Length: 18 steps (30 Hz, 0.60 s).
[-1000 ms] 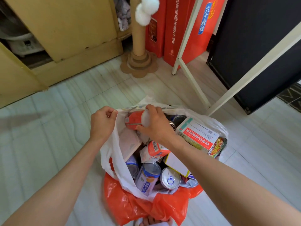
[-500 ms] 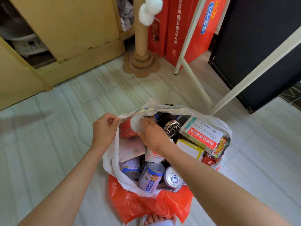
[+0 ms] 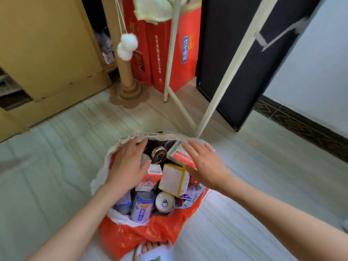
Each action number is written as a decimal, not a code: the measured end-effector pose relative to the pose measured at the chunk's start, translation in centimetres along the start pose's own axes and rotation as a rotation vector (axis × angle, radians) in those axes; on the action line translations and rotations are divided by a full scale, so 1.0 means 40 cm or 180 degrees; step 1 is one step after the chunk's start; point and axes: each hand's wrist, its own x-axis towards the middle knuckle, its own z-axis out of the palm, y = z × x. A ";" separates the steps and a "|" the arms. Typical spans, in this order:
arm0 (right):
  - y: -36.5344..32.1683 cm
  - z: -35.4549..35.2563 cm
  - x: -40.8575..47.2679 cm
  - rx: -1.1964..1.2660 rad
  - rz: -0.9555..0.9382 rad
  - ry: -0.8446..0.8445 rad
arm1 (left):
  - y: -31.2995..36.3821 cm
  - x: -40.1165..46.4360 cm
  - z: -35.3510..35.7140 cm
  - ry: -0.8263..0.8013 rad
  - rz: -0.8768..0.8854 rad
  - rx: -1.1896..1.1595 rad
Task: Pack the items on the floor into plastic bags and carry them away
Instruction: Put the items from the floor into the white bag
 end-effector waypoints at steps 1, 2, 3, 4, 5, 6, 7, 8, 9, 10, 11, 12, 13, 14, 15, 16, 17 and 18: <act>0.027 -0.037 -0.029 -0.0012 0.0078 -0.0014 | 0.057 0.007 -0.012 -0.0019 0.0260 0.0091; 0.056 -0.078 -0.063 -0.0042 0.0134 0.0028 | 0.115 0.012 -0.023 -0.0043 0.0503 0.0164; 0.087 -0.114 -0.102 -0.0092 0.0187 0.0096 | 0.172 0.017 -0.031 -0.0072 0.0713 0.0201; 0.118 -0.151 -0.150 -0.0158 0.0256 0.0141 | 0.232 0.020 -0.037 -0.0115 0.0919 0.0226; 0.154 -0.179 -0.203 -0.0228 0.0312 0.0199 | 0.290 0.025 -0.039 -0.0154 0.1160 0.0266; 0.190 -0.205 -0.259 -0.0330 0.0408 0.0262 | 0.345 0.030 -0.036 -0.0142 0.1440 0.0342; 0.228 -0.224 -0.319 -0.0419 0.0523 0.0322 | 0.400 0.037 -0.027 -0.0172 0.1718 0.0456; 0.264 -0.238 -0.383 -0.0470 0.0672 0.0388 | 0.455 0.044 -0.016 -0.0227 0.1987 0.0595; 0.302 -0.244 -0.446 -0.0495 0.0826 0.0459 | 0.507 0.051 -0.002 -0.0281 0.2220 0.0748; 0.334 -0.248 -0.510 -0.0498 0.1020 0.0497 | 0.558 0.059 0.017 -0.0299 0.2426 0.0863; 0.364 -0.244 -0.577 -0.0494 0.1229 0.0531 | 0.608 0.065 0.039 -0.0308 0.2573 0.0915; 0.393 -0.232 -0.642 -0.0434 0.1459 0.0532 | 0.653 0.069 0.068 -0.0337 0.2661 0.0952; 0.420 -0.211 -0.707 -0.0357 0.1681 0.0547 | 0.698 0.069 0.098 -0.0397 0.2703 0.0940; 0.442 -0.188 -0.767 -0.0281 0.1895 0.0552 | 0.739 0.062 0.134 -0.0443 0.2717 0.0878; 0.463 -0.160 -0.826 -0.0204 0.2082 0.0572 | 0.775 0.051 0.171 -0.0560 0.2685 0.0747; 0.481 -0.133 -0.882 -0.0121 0.2262 0.0595 | 0.806 0.034 0.217 -0.0681 0.2609 0.0579; 0.497 -0.102 -0.936 -0.0038 0.2434 0.0630 | 0.832 0.010 0.269 -0.0882 0.2400 0.0455; 0.507 -0.074 -0.981 0.0036 0.2622 0.0645 | 0.850 -0.017 0.319 -0.1053 0.2153 0.0318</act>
